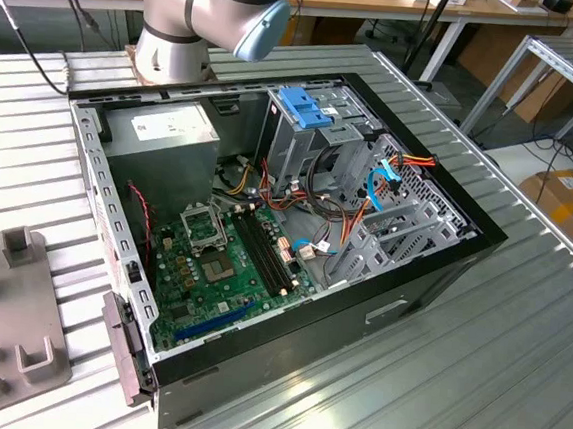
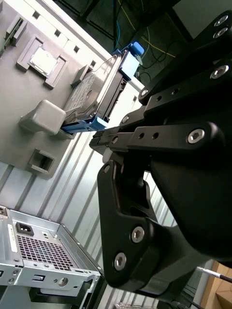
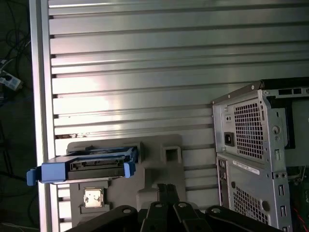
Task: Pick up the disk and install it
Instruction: 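Reach for the disk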
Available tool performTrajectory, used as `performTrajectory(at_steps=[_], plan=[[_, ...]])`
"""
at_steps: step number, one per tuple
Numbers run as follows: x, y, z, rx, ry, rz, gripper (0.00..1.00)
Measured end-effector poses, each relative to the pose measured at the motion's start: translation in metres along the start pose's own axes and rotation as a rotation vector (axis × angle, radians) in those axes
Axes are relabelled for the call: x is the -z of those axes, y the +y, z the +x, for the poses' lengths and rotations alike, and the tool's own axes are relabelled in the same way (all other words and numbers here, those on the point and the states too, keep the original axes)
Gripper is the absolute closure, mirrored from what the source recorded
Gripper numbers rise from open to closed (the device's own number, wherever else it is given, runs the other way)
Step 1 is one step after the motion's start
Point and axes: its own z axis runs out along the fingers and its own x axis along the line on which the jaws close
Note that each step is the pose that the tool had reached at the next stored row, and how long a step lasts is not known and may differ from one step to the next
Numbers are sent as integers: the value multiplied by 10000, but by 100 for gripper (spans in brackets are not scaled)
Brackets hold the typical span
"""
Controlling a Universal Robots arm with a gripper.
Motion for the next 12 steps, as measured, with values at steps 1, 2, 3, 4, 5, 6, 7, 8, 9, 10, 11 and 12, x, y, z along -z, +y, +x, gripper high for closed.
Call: performTrajectory(at_steps=[1,2,3,4,5,6,7,8,9,10,11,12], plan=[[0,-3,34,0,-1,0,89],[-2,-4,44,0,0,1,89],[-3,-4,48,1,0,0,89],[-3,-4,49,0,1,8,89],[-3,-4,49,0,2,11,89],[-5,-3,50,-4,42,13,89],[-5,-4,49,-6,151,23,89],[-9,-4,49,-13,314,35,89],[-11,-4,50,-18,387,39,89],[-10,-4,50,-17,390,40,89],[-10,-4,49,-17,391,40,89],[-10,-4,51,-12,392,40,89]])
